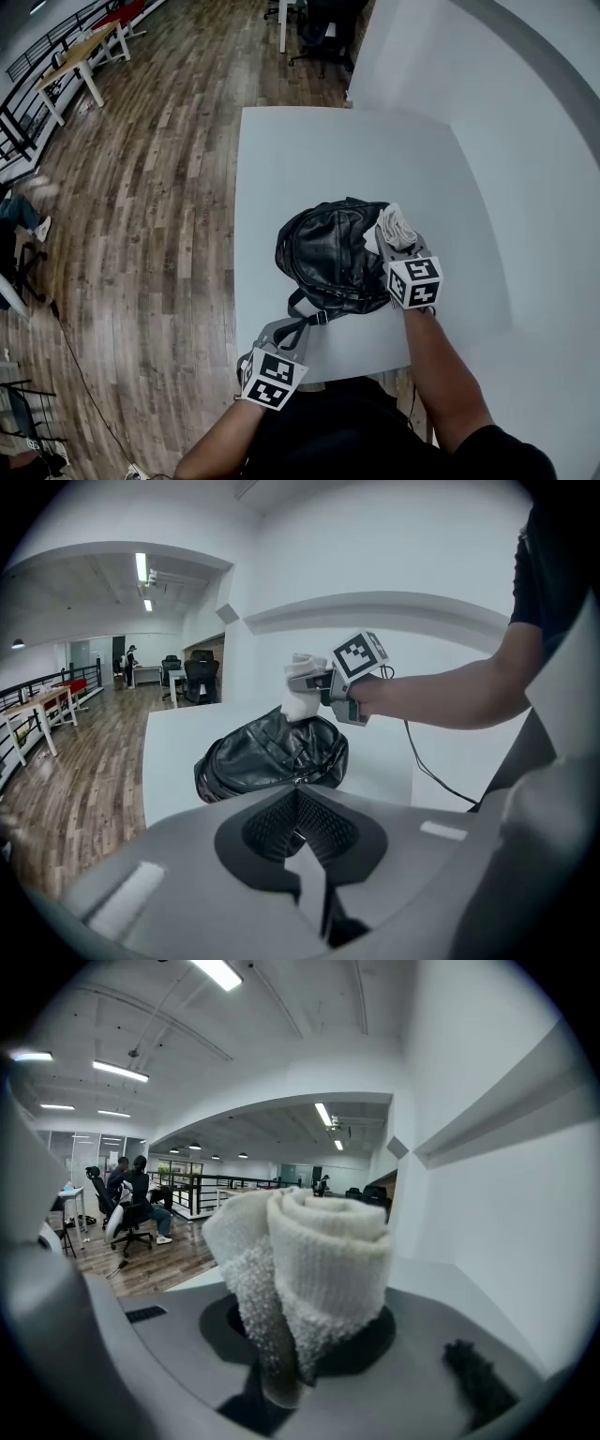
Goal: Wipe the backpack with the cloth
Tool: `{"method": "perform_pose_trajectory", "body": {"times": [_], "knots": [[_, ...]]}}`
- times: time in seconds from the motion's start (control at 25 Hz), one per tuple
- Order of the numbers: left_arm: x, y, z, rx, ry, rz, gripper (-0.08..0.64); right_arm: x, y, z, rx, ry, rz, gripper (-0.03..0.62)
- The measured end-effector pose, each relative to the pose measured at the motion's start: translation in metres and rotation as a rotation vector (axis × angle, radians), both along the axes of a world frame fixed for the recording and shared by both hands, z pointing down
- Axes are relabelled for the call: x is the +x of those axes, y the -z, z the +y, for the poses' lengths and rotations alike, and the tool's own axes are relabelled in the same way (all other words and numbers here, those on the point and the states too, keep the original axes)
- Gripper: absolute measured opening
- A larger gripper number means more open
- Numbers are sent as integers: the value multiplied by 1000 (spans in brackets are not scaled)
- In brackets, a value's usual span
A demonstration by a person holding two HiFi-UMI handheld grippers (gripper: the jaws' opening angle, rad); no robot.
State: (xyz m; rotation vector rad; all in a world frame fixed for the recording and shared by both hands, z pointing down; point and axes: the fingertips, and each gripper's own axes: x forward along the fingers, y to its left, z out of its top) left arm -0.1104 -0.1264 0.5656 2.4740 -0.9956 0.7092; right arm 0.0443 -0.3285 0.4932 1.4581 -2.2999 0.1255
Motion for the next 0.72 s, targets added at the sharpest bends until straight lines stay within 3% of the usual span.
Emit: {"method": "perform_pose_trajectory", "body": {"times": [0.72], "knots": [[-2, 3, 8, 17, -12, -4, 6, 55, 16, 18, 32, -115, 21, 89]]}}
